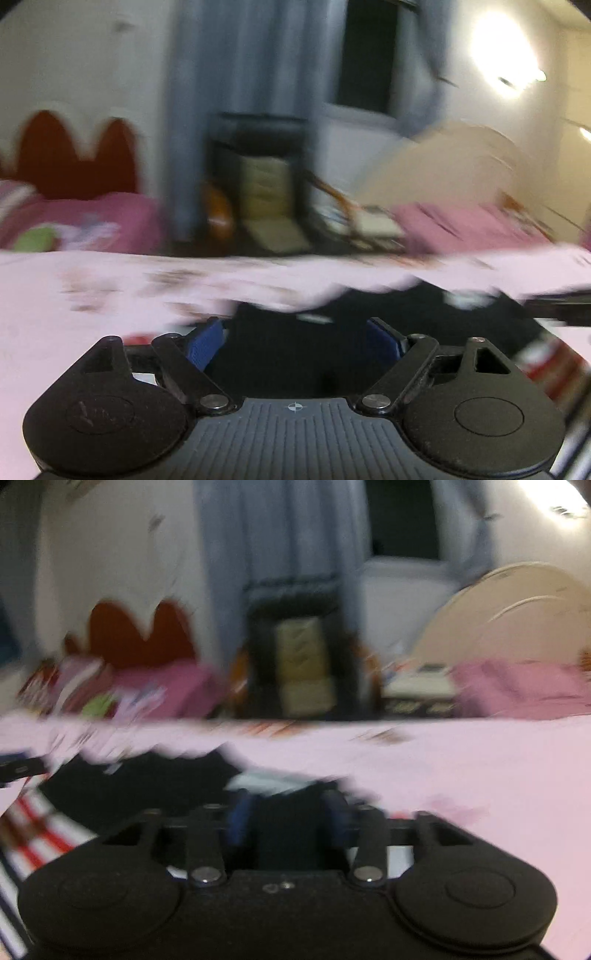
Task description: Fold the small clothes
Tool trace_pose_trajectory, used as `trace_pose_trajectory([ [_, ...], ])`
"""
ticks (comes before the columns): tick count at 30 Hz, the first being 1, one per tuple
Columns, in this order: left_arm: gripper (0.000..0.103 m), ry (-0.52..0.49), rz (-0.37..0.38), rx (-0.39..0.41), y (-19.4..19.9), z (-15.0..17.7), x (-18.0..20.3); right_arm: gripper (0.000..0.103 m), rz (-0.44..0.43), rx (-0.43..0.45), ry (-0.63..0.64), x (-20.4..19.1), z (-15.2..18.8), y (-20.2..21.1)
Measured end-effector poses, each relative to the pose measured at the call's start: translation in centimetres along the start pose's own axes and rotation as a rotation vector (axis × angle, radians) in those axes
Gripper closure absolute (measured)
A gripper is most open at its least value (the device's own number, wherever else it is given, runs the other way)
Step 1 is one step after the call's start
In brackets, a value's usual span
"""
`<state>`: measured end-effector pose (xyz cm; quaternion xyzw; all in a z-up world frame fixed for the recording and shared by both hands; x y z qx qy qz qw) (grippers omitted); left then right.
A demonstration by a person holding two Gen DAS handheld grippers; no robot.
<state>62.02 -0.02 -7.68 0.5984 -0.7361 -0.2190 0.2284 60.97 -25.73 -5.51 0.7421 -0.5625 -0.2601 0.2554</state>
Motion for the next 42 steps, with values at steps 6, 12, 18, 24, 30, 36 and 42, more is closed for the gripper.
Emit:
trace_pose_trajectory([
  [6, 0.020, -0.062, 0.006, -0.133, -3.9, 1.0, 3.8, 0.041, -0.005, -0.090, 0.145, -6.2, 0.4, -4.4],
  [12, 0.020, -0.052, -0.140, -0.093, -0.6, 3.4, -4.2, 0.103, 0.143, -0.092, 0.117, 1.3, 2.2, -1.2],
  [18, 0.020, 0.017, -0.110, -0.011, 2.0, 2.3, -2.1, 0.065, 0.084, -0.014, 0.041, 0.8, 1.6, 2.4],
  [24, 0.020, -0.055, 0.035, -0.015, 3.1, 4.1, 5.5, 0.061, -0.039, -0.067, 0.186, -6.6, 4.8, 2.8],
  [30, 0.020, -0.068, 0.002, -0.067, 3.8, 7.3, 3.6, 0.057, 0.033, -0.116, 0.256, -6.0, 7.1, 4.1],
  [36, 0.020, -0.049, -0.070, -0.083, 6.2, 9.0, -0.8, 0.056, 0.136, -0.148, 0.177, -0.4, 8.7, 6.2],
  [42, 0.020, -0.057, -0.009, -0.027, 8.2, 7.8, 4.2, 0.056, 0.093, -0.040, 0.159, -5.3, 7.8, 9.0],
])
Point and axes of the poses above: each gripper's, at about its wrist camera, not at the fingertips, and y roughly against the way its jaws point, x to its right, z to its underside, the point moved 1 cm from there along -y, roughly the way its jaws point, and after that the axes turned 5 degrees about -x, right-handed, at the moved point
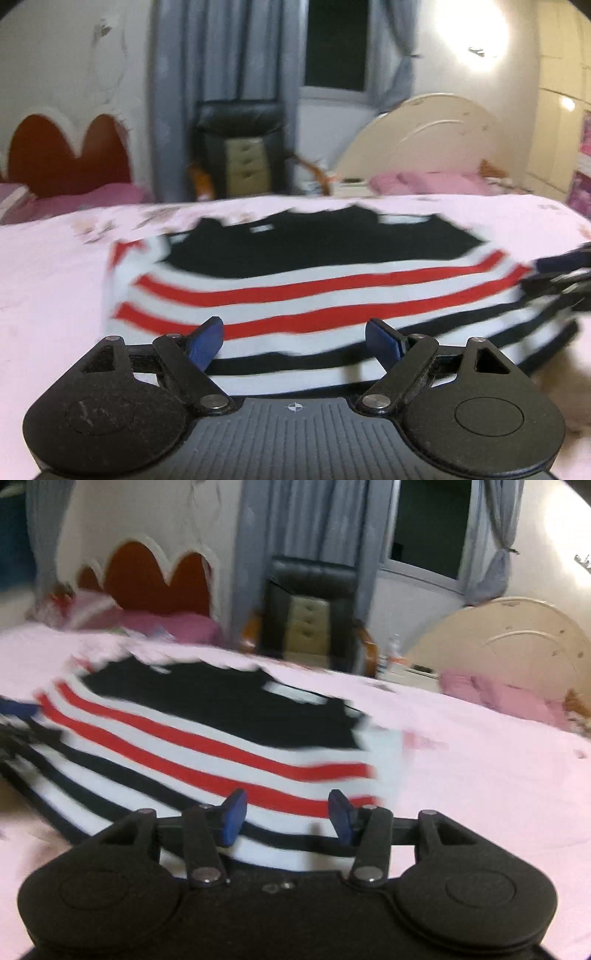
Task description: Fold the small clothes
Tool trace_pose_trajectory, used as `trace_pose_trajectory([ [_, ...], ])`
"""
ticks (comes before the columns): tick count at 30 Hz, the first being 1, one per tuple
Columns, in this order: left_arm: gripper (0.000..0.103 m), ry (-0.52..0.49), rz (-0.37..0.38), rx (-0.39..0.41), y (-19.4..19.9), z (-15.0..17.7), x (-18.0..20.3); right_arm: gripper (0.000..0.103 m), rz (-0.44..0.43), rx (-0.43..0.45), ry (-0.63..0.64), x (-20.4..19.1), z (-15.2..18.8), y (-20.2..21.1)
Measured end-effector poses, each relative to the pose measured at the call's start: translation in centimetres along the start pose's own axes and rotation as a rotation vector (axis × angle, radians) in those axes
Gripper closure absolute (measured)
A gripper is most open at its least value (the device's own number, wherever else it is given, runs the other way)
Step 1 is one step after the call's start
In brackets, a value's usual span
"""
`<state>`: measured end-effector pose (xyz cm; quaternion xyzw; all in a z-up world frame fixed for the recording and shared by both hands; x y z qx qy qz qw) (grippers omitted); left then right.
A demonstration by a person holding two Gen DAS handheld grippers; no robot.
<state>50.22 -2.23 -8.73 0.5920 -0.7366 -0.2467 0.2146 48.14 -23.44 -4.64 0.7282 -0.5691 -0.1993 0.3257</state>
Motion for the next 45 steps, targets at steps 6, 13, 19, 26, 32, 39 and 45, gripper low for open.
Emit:
trace_pose_trajectory([
  [6, 0.020, -0.060, 0.014, -0.068, -1.3, 1.7, 3.0, 0.053, -0.001, -0.069, 0.110, -5.7, 1.9, -1.2],
  [13, 0.020, -0.020, -0.084, -0.091, 1.2, 4.3, -3.9, 0.056, 0.124, -0.124, 0.044, 1.1, 6.1, 0.9],
  [19, 0.020, 0.016, -0.071, -0.073, 1.9, 4.1, -4.8, 0.063, 0.087, -0.142, -0.082, 3.1, 6.2, 1.8],
  [26, 0.020, 0.024, -0.122, -0.108, 1.8, 4.1, -4.5, 0.072, 0.117, -0.154, -0.085, 2.9, 6.6, 1.3],
  [32, 0.020, 0.031, -0.127, -0.126, 1.8, 4.8, -5.3, 0.067, 0.179, 0.000, -0.102, 2.8, 5.8, 4.5],
  [39, 0.018, 0.026, -0.133, -0.147, 1.5, 4.5, -5.2, 0.074, 0.117, -0.154, -0.058, 1.7, 6.2, 0.5],
  [45, 0.017, 0.015, -0.162, -0.104, 6.0, 3.3, -4.5, 0.068, 0.093, -0.090, -0.091, 1.6, 4.6, 3.2],
])
Point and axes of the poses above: each gripper's, at about its wrist camera, not at the fingertips, and y roughly against the way its jaws point, x to its right, z to its underside, the point moved 1 cm from there along -y, roughly the way its jaws point, and after that the axes turned 5 degrees about -x, right-handed, at the moved point
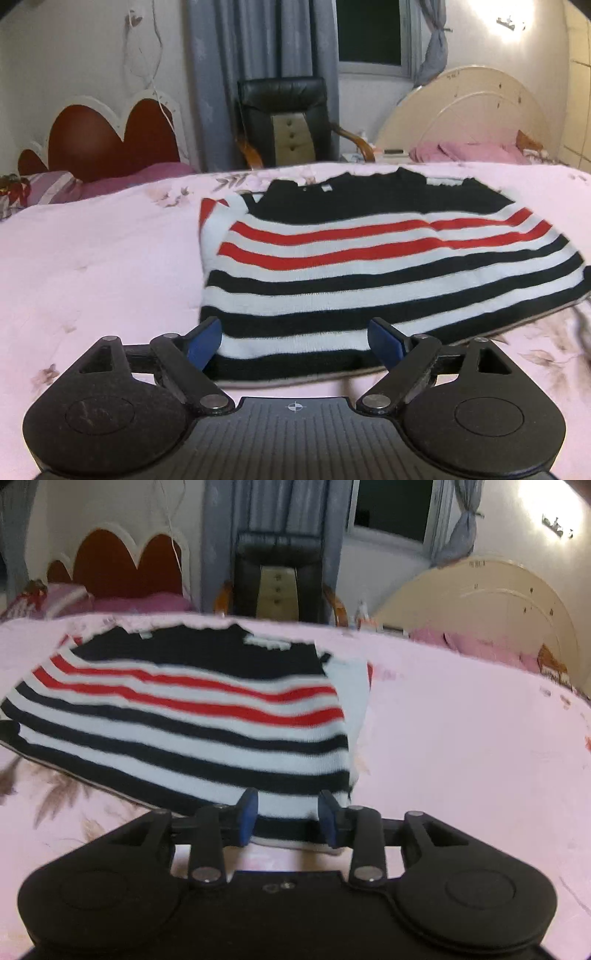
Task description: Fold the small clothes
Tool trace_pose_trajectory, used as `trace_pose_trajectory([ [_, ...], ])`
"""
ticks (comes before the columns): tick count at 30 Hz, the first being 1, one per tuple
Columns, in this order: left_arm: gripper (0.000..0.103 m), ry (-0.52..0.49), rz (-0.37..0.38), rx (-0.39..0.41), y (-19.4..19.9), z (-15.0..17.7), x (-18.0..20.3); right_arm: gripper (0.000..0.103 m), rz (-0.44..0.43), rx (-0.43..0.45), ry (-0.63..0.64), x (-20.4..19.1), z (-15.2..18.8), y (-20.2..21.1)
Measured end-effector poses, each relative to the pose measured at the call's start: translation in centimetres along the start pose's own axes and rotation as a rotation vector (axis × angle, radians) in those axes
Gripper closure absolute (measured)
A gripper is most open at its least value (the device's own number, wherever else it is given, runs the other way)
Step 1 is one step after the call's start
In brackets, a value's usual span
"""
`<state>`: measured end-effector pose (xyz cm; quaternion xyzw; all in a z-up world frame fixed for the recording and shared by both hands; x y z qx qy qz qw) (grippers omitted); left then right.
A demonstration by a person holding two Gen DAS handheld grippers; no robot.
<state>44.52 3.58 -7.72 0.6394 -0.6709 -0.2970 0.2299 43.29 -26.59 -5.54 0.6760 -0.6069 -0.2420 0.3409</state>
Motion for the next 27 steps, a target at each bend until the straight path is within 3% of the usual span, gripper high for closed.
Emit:
trace_pose_trajectory([
  [19, 0.017, 0.125, 0.014, -0.070, 0.1, 3.5, -3.4, 0.069, 0.000, -0.040, -0.024, -1.6, 1.3, 0.2],
  [22, 0.018, 0.239, 0.095, -0.063, 0.0, 3.8, -4.3, 0.070, 0.005, -0.044, -0.023, -1.4, 1.2, -0.1],
  [27, 0.018, 0.606, 0.308, -0.059, -1.3, 5.7, -6.6, 0.069, 0.002, -0.035, -0.036, -0.8, 0.8, -0.2],
])
Point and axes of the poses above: each gripper's, at about its wrist camera, not at the fingertips, and y roughly against the way its jaws point, x to its right, z to its underside, the point moved 1 cm from there along -y, roughly the way its jaws point, and after that the axes turned 5 degrees about -x, right-handed, at the moved point
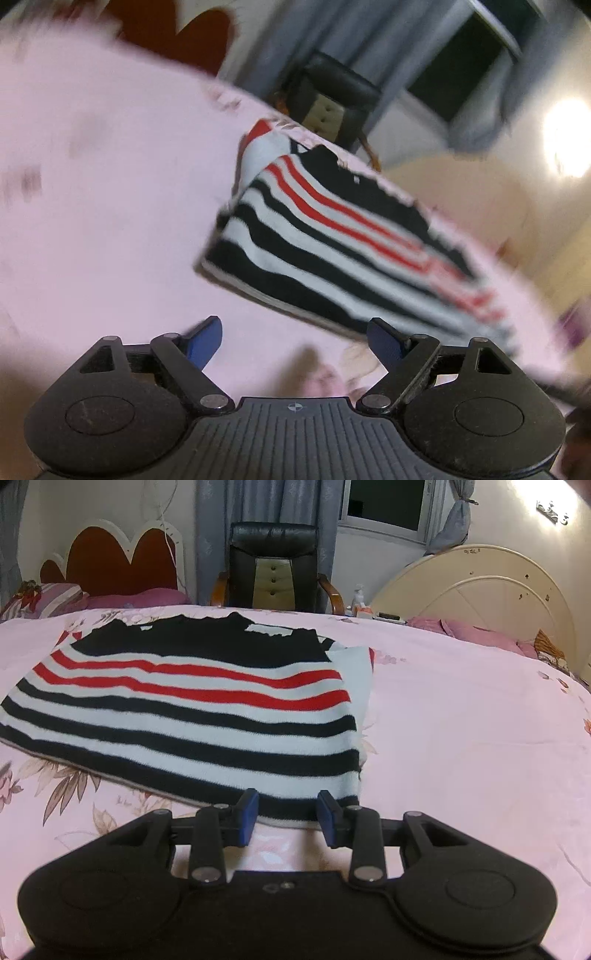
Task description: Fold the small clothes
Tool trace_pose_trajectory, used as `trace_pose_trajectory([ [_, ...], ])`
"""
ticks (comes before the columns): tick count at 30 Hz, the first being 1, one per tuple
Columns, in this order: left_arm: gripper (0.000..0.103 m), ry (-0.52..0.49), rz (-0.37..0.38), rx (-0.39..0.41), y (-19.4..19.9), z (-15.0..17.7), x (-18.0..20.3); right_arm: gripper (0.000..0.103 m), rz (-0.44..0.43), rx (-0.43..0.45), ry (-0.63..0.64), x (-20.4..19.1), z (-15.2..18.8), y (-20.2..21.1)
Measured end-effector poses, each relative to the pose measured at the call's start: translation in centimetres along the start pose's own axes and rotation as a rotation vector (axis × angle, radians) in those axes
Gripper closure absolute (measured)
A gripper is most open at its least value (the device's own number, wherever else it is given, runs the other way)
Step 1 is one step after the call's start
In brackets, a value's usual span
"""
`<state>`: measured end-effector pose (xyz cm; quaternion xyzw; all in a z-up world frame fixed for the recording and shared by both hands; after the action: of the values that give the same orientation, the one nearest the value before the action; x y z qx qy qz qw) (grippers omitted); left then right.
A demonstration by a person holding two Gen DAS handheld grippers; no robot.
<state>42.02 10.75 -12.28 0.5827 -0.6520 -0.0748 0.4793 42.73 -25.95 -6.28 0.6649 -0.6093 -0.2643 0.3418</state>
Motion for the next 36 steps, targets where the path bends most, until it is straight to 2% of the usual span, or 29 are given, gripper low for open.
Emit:
trace_pose_trajectory([
  [4, 0.018, 0.211, 0.096, 0.074, -1.4, -0.3, -1.7, 0.071, -0.035, 0.018, -0.010, 0.0, -0.6, -0.1],
  [6, 0.018, 0.233, 0.101, 0.106, -2.5, -0.8, -1.7, 0.078, -0.087, 0.032, -0.023, -0.2, -1.3, -0.2],
  [8, 0.018, 0.221, 0.083, 0.135, -3.8, -1.7, -1.3, 0.089, -0.157, 0.042, -0.043, -0.6, -2.3, -0.6],
  [11, 0.018, 0.255, 0.081, 0.165, -5.7, -3.2, -1.1, 0.094, -0.220, 0.057, -0.062, -1.7, -4.1, -1.6],
  [13, 0.038, 0.261, 0.062, 0.152, -6.8, -4.3, -1.0, 0.095, -0.253, 0.062, -0.059, -2.9, -5.5, -2.7],
  [14, 0.064, 0.261, 0.039, 0.127, -7.5, -4.7, -0.9, 0.095, -0.265, 0.064, -0.055, -3.6, -6.0, -3.3],
  [15, 0.075, 0.265, 0.024, 0.106, -8.0, -5.1, -1.1, 0.096, -0.275, 0.066, -0.046, -4.2, -6.5, -3.8],
  [17, 0.082, 0.286, 0.053, 0.088, -8.4, -5.5, -1.3, 0.096, -0.294, 0.071, -0.025, -5.8, -7.2, -4.9],
  [18, 0.084, 0.282, 0.058, 0.087, -8.2, -5.6, -1.2, 0.097, -0.301, 0.071, -0.013, -6.5, -7.5, -5.3],
  [20, 0.085, 0.301, 0.142, 0.149, -6.8, -5.9, -1.3, 0.097, -0.314, 0.067, 0.014, -7.8, -8.1, -6.3],
  [21, 0.085, 0.281, 0.155, 0.179, -6.3, -5.8, -1.4, 0.098, -0.314, 0.062, 0.037, -8.3, -8.0, -6.7],
  [23, 0.085, 0.275, 0.100, 0.131, -7.4, -5.3, -2.2, 0.102, -0.248, 0.023, 0.103, -9.0, -7.5, -8.1],
  [24, 0.085, 0.302, 0.091, 0.096, -8.2, -5.0, -2.8, 0.102, -0.253, 0.045, 0.107, -8.9, -7.1, -8.2],
  [26, 0.085, 0.309, 0.117, 0.108, -8.3, -4.9, -3.0, 0.102, -0.251, 0.036, 0.114, -8.7, -7.2, -7.9],
  [27, 0.085, 0.309, 0.116, 0.108, -8.5, -4.9, -2.9, 0.098, -0.245, 0.039, 0.103, -8.6, -7.4, -7.4],
  [29, 0.085, 0.318, 0.121, 0.103, -8.4, -4.9, -3.1, 0.097, -0.275, 0.077, 0.069, -8.1, -7.5, -6.6],
  [31, 0.085, 0.334, 0.135, 0.095, -8.3, -5.1, -3.2, 0.098, -0.275, 0.035, 0.079, -8.4, -7.2, -7.6],
  [34, 0.085, 0.328, 0.183, 0.107, -7.3, -5.2, -3.1, 0.102, -0.254, 0.062, 0.118, -8.5, -6.7, -8.1],
  [36, 0.085, 0.313, 0.230, 0.117, -6.6, -5.7, -2.2, 0.103, -0.260, 0.056, 0.098, -8.2, -6.8, -8.2],
])
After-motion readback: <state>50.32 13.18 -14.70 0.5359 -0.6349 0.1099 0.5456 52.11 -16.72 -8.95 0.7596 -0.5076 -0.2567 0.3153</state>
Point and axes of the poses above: each gripper's, at about its wrist camera, not at the fingertips, and y roughly against the way its jaws point, x to its right, z to its underside, the point moved 1 cm from there along -y, roughly the way its jaws point, and after that the axes turned 5 degrees about -x, right-handed, at the moved point
